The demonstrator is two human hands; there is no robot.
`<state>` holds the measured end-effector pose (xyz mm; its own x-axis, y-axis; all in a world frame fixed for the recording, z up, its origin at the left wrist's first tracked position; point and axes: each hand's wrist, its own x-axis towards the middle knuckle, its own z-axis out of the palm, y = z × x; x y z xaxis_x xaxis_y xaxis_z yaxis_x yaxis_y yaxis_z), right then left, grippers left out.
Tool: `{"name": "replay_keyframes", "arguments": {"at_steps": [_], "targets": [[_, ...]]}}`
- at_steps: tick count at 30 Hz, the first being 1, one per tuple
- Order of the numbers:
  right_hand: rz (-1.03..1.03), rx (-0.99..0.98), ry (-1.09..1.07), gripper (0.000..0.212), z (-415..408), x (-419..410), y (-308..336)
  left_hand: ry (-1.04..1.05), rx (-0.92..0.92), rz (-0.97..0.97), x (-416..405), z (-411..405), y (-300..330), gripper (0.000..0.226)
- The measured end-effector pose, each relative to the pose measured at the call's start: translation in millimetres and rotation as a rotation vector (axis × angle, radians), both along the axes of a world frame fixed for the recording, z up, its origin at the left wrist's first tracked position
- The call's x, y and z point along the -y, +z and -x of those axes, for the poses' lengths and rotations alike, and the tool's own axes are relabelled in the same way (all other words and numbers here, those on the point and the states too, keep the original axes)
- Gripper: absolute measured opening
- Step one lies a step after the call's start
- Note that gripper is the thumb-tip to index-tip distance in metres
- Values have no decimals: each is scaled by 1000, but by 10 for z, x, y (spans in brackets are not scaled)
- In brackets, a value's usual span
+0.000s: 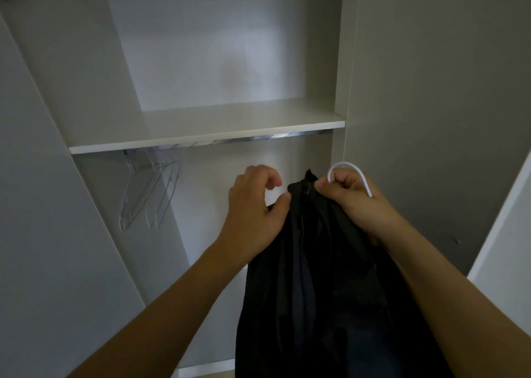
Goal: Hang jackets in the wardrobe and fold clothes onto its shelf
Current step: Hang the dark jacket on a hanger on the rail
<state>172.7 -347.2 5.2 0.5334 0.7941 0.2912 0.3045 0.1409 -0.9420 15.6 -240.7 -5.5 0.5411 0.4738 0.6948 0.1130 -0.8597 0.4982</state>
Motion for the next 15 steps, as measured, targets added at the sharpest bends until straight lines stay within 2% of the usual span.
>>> {"name": "replay_keyframes", "arguments": {"at_steps": [1, 5, 8, 11, 15], "targets": [[-9, -10, -3, 24, 0, -4, 11, 21, 7, -74, 30, 13, -31, 11], [-32, -14, 1, 19, 10, -27, 26, 105, -163, -242, 119, -31, -91, 27], [-48, -10, -19, 20, 42, -60, 7, 136, -150, -259, 123, -58, -52, 26], [-61, 6, -21, 22, 78, -98, -22, 172, -238, -303, 97, -79, -14, 23], [-7, 65, 3, 13, 114, -137, -32, 178, -369, -338, 76, -128, -20, 27]]}}
